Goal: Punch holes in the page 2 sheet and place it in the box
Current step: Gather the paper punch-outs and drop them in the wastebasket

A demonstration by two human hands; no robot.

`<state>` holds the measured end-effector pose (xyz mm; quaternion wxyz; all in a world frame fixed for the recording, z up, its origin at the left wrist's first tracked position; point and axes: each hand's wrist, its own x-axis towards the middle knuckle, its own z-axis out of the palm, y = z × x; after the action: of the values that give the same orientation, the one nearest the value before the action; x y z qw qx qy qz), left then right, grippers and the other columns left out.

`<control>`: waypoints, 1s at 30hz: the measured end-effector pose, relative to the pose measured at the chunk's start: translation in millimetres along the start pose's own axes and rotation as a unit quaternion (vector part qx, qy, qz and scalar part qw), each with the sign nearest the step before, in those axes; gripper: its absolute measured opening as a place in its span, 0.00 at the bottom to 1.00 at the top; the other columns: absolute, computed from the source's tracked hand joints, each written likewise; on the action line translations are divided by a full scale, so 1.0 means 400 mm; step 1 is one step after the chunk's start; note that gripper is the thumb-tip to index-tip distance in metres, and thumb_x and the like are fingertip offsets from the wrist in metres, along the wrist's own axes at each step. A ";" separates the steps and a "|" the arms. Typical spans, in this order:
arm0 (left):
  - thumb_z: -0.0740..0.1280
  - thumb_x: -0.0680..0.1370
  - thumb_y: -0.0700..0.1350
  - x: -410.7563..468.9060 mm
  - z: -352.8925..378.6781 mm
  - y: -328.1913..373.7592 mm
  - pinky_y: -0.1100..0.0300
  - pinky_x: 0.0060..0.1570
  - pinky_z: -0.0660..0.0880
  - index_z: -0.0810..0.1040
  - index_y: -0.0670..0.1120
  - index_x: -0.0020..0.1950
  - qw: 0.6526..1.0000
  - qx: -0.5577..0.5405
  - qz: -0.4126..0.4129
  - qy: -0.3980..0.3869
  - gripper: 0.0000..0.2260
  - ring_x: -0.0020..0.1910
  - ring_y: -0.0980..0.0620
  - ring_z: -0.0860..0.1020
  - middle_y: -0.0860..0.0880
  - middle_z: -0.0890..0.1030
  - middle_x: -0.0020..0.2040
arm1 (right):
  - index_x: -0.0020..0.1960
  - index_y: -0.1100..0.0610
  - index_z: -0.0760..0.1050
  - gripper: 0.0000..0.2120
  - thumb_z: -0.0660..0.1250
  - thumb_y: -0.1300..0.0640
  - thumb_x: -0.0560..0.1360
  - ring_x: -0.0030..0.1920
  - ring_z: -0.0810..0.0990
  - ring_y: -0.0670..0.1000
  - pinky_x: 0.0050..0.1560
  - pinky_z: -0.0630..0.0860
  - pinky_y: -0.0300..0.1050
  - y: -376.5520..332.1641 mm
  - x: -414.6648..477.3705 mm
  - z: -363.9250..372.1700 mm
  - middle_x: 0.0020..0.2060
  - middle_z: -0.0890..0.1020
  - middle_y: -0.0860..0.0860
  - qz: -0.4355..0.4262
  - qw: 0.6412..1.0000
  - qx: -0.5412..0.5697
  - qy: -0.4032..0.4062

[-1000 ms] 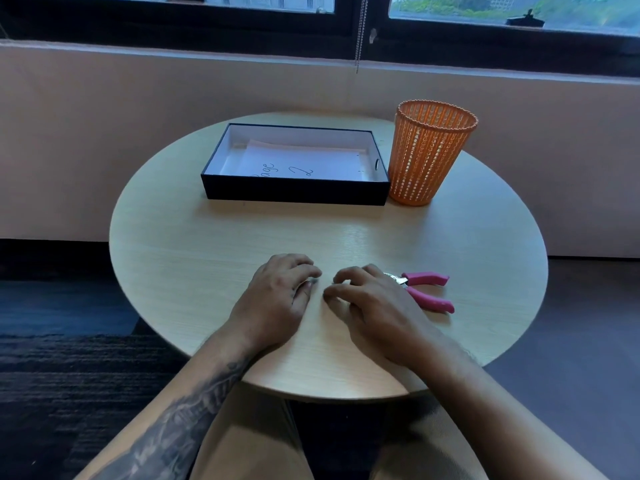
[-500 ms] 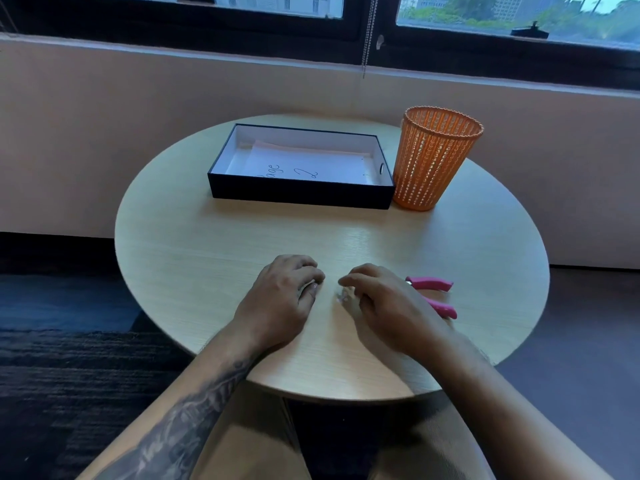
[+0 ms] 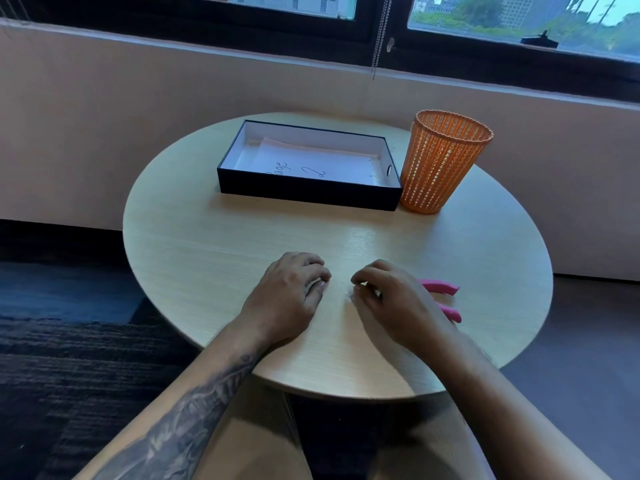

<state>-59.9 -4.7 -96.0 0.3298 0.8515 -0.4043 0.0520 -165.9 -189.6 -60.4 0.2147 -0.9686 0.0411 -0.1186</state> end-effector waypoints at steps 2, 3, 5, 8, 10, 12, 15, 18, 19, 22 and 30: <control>0.63 0.80 0.48 0.000 0.000 -0.001 0.52 0.65 0.69 0.82 0.51 0.56 1.000 -0.001 -0.001 0.001 0.09 0.63 0.55 0.72 0.55 0.79 0.60 | 0.59 0.53 0.82 0.09 0.65 0.55 0.81 0.49 0.79 0.44 0.47 0.72 0.32 0.004 -0.003 -0.011 0.54 0.81 0.46 0.004 1.000 -0.012 -0.014; 0.63 0.80 0.48 0.000 -0.001 -0.001 0.52 0.65 0.69 0.82 0.51 0.56 1.000 0.000 0.001 0.002 0.09 0.63 0.55 0.72 0.55 0.79 0.60 | 0.59 0.53 0.82 0.09 0.66 0.54 0.81 0.49 0.79 0.44 0.46 0.71 0.31 0.003 -0.003 -0.014 0.54 0.81 0.46 0.002 1.000 -0.022 -0.021; 0.63 0.80 0.48 0.000 -0.001 -0.001 0.53 0.65 0.69 0.82 0.51 0.56 1.000 0.003 0.004 0.003 0.09 0.63 0.54 0.72 0.54 0.79 0.60 | 0.58 0.52 0.82 0.10 0.67 0.51 0.80 0.48 0.79 0.44 0.47 0.76 0.35 -0.005 -0.002 -0.015 0.54 0.80 0.46 -0.010 0.999 -0.038 -0.034; 0.63 0.80 0.48 -0.001 -0.001 0.003 0.55 0.65 0.68 0.82 0.51 0.56 1.000 0.012 0.006 0.002 0.09 0.63 0.55 0.71 0.54 0.79 0.60 | 0.56 0.48 0.83 0.11 0.66 0.47 0.80 0.46 0.78 0.45 0.46 0.80 0.45 -0.020 0.008 -0.011 0.51 0.81 0.45 -0.028 0.996 -0.083 -0.034; 0.63 0.80 0.48 -0.001 0.000 0.003 0.55 0.64 0.68 0.82 0.51 0.55 1.000 0.015 0.007 0.003 0.09 0.63 0.54 0.71 0.55 0.79 0.60 | 0.54 0.47 0.84 0.10 0.66 0.46 0.80 0.44 0.78 0.46 0.43 0.78 0.45 -0.027 0.017 -0.008 0.47 0.81 0.45 -0.037 0.992 -0.121 -0.027; 0.63 0.80 0.48 -0.003 0.000 0.004 0.55 0.64 0.68 0.82 0.51 0.55 1.000 0.015 0.007 0.002 0.09 0.63 0.54 0.71 0.54 0.79 0.60 | 0.49 0.47 0.84 0.09 0.66 0.47 0.79 0.41 0.79 0.47 0.40 0.77 0.45 -0.032 0.024 -0.005 0.43 0.82 0.45 -0.046 0.986 -0.159 -0.024; 0.63 0.80 0.47 -0.004 0.000 0.006 0.54 0.64 0.69 0.81 0.51 0.54 1.000 0.017 0.011 0.003 0.09 0.62 0.54 0.72 0.54 0.79 0.59 | 0.43 0.49 0.83 0.09 0.66 0.50 0.78 0.37 0.78 0.48 0.36 0.76 0.45 -0.040 0.031 0.001 0.38 0.80 0.45 -0.054 0.978 -0.198 -0.030; 0.63 0.80 0.47 -0.002 0.000 0.007 0.54 0.63 0.69 0.82 0.51 0.53 1.000 0.018 0.010 0.006 0.08 0.61 0.53 0.72 0.55 0.79 0.58 | 0.42 0.51 0.82 0.10 0.66 0.52 0.79 0.35 0.79 0.48 0.34 0.78 0.46 -0.045 0.037 0.002 0.37 0.81 0.45 -0.071 0.973 -0.217 -0.033; 0.63 0.80 0.47 -0.001 0.000 0.008 0.54 0.63 0.69 0.82 0.50 0.53 1.000 0.020 0.010 0.005 0.08 0.61 0.53 0.72 0.55 0.79 0.58 | 0.41 0.51 0.82 0.10 0.66 0.54 0.79 0.33 0.79 0.48 0.33 0.78 0.46 -0.046 0.038 0.003 0.36 0.80 0.46 -0.082 0.971 -0.225 -0.029; 0.64 0.79 0.46 -0.002 0.001 0.008 0.55 0.62 0.69 0.82 0.50 0.53 1.000 0.023 0.012 0.004 0.08 0.61 0.53 0.72 0.55 0.79 0.57 | 0.37 0.54 0.79 0.11 0.65 0.59 0.77 0.29 0.76 0.49 0.26 0.75 0.46 -0.044 0.038 0.013 0.31 0.78 0.48 -0.109 0.961 -0.254 -0.006; 0.64 0.80 0.47 -0.002 0.001 0.002 0.54 0.63 0.71 0.82 0.51 0.54 1.000 0.004 0.003 0.003 0.08 0.61 0.56 0.72 0.56 0.79 0.58 | 0.44 0.51 0.79 0.06 0.66 0.55 0.79 0.35 0.76 0.44 0.39 0.71 0.39 0.006 0.027 -0.027 0.38 0.80 0.44 -0.059 0.995 -0.082 0.003</control>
<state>-61.3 -4.6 -96.1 0.3276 0.8512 -0.4061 0.0569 -158.2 -197.4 -49.7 0.1273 -0.9832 -0.0059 -0.1306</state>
